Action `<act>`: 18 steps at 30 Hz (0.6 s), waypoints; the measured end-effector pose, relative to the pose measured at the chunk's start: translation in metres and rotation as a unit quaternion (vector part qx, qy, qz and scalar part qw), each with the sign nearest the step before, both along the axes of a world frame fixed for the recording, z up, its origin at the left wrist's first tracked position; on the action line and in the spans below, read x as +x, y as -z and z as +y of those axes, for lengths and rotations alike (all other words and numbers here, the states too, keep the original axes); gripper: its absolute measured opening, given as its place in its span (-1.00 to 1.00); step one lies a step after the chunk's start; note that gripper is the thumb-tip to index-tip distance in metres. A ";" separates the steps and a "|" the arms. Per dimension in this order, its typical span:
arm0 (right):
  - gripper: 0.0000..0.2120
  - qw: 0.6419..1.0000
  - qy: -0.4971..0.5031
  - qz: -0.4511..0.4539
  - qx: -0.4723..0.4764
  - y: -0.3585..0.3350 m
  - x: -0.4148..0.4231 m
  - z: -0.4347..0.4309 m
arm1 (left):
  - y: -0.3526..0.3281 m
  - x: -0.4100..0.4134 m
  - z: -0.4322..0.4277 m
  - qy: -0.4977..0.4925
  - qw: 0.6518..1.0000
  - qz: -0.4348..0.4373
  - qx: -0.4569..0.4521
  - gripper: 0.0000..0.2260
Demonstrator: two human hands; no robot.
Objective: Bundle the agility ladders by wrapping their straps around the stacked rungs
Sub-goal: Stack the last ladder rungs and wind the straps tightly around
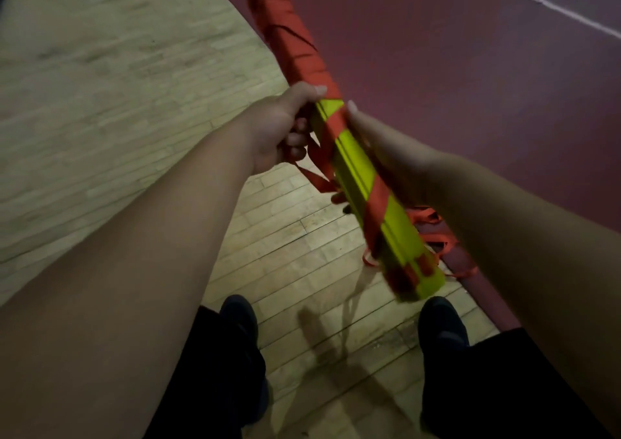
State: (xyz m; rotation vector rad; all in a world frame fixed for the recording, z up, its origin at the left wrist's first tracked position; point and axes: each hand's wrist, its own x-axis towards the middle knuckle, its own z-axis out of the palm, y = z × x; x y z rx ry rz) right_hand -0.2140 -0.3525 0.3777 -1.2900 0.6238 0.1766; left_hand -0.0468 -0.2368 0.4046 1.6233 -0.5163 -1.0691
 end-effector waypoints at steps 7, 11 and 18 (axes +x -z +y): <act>-0.53 0.985 -0.067 -0.100 0.122 -0.004 -0.003 0.002 | -0.003 0.025 0.011 -0.018 0.998 0.000 -0.061 -0.64; -0.74 0.992 -0.072 -0.086 0.064 0.001 0.003 0.002 | 0.002 0.036 0.016 0.008 0.997 -0.059 -0.040 -0.69; -0.70 0.979 0.001 -0.018 -0.203 0.011 0.009 0.007 | 0.010 0.029 0.014 -0.012 0.991 -0.132 0.029 -0.73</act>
